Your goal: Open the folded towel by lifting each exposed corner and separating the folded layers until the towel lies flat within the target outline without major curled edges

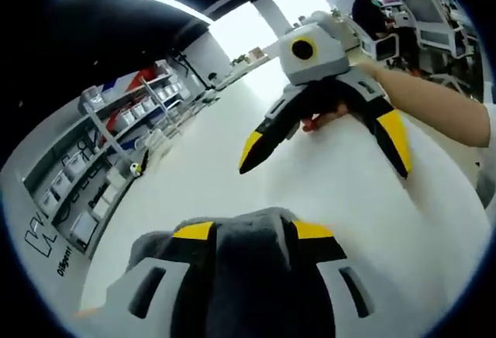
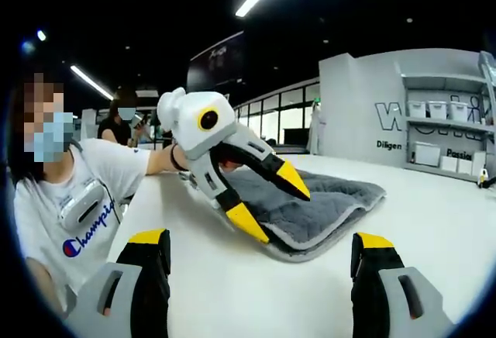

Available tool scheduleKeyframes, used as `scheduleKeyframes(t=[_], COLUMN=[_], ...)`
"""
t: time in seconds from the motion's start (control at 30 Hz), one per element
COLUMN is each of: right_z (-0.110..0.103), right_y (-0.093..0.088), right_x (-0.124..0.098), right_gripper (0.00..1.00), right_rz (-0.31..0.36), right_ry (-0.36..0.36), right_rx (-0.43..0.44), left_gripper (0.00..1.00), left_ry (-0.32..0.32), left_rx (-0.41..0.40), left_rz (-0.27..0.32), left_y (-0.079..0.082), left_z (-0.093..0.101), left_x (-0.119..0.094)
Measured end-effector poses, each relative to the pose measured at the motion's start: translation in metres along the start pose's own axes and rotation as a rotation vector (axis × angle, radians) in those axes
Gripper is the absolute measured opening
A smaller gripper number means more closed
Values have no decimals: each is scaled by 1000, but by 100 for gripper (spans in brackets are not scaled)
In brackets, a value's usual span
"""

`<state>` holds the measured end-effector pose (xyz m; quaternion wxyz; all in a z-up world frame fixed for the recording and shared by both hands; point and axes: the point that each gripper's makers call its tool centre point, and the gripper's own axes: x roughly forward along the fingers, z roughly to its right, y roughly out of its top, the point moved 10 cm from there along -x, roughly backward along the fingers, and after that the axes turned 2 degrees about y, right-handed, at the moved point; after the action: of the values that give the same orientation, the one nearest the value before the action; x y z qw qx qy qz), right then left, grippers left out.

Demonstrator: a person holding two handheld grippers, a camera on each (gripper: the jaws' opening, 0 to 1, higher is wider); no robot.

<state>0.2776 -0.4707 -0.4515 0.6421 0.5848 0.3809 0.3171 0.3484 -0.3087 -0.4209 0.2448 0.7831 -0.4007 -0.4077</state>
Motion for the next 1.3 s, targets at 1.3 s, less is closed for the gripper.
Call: scheduleKeyframes(t=[1.3], right_z=[4], right_y=[1], right_x=[-2], right_gripper=[98], right_rz=[12], right_ry=[5], right_rx=[11], left_gripper=[5], left_ry=[-9], left_rx=[20], left_rz=[-41], left_y=[-2], left_z=[0], left_x=[-9])
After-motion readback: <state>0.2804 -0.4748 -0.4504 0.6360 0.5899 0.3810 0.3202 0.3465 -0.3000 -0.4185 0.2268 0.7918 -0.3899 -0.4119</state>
